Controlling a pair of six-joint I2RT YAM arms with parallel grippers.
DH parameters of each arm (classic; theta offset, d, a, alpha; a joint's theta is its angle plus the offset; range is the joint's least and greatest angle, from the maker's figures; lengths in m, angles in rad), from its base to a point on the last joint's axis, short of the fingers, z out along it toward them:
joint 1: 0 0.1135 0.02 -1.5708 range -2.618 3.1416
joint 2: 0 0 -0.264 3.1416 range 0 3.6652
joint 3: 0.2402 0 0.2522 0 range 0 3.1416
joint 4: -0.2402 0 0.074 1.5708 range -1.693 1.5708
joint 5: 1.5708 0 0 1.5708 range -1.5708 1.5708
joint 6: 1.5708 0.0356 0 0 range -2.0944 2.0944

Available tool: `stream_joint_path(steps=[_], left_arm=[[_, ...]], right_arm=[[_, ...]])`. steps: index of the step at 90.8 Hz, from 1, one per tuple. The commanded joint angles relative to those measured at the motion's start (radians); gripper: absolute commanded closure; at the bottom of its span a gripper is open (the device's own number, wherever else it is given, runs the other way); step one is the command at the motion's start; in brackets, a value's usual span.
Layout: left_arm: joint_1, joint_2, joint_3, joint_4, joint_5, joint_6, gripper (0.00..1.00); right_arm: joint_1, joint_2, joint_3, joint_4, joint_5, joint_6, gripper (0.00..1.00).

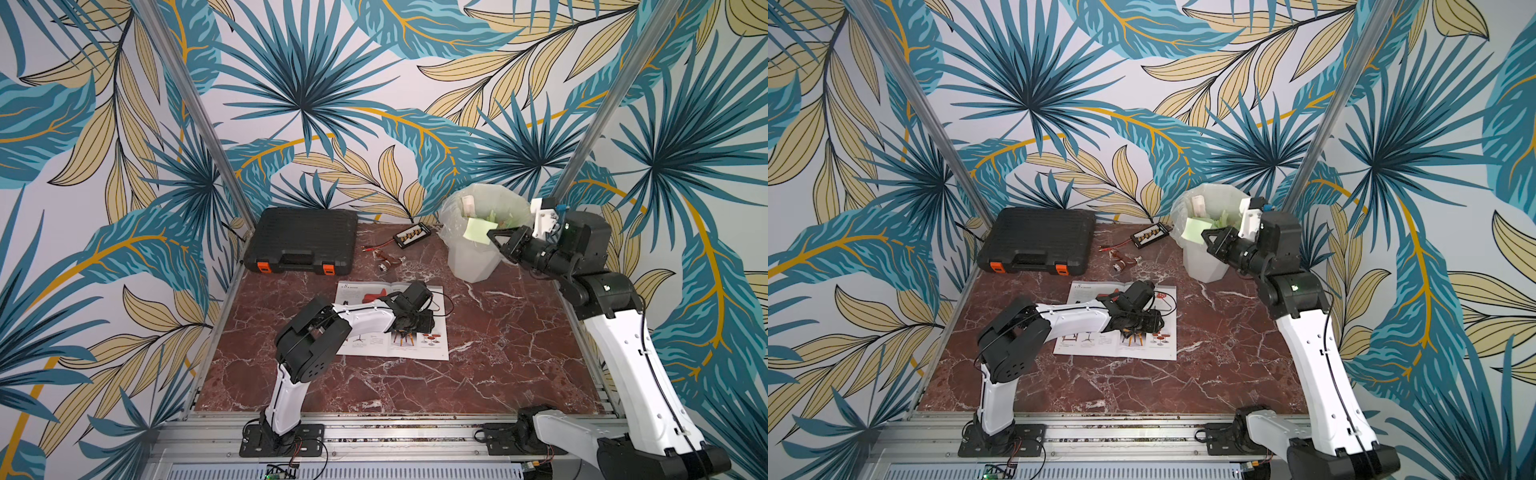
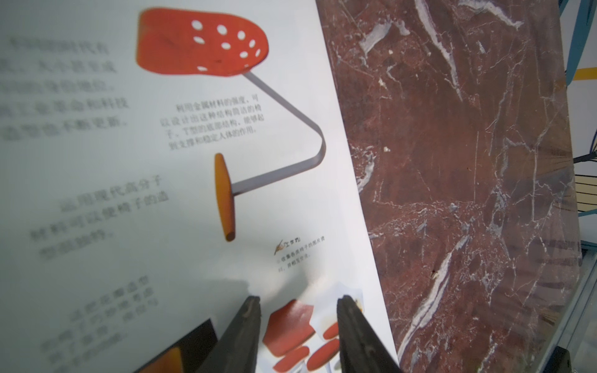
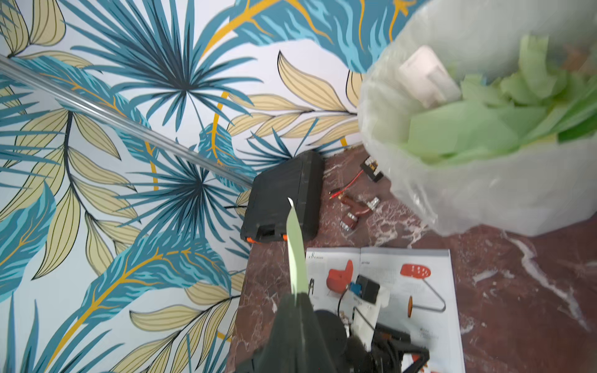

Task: Peel off the used sticky note
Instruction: Place the note in the trash bin.

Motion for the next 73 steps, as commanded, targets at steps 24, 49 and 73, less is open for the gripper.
stream_joint_path(steps=[24, 49, 73], left_arm=[[-0.009, -0.043, 0.006, -0.112, -0.013, 0.031, 0.54], [-0.013, -0.047, 0.047, -0.15, -0.013, 0.051, 0.53], [-0.013, -0.089, 0.065, -0.173, -0.011, 0.066, 0.43]], right_arm=[[-0.14, 0.325, 0.255, -0.029, 0.023, -0.021, 1.0], [-0.168, 0.528, 0.44, -0.131, 0.045, -0.062, 0.92], [-0.175, 0.621, 0.565, -0.256, 0.078, -0.118, 0.67]])
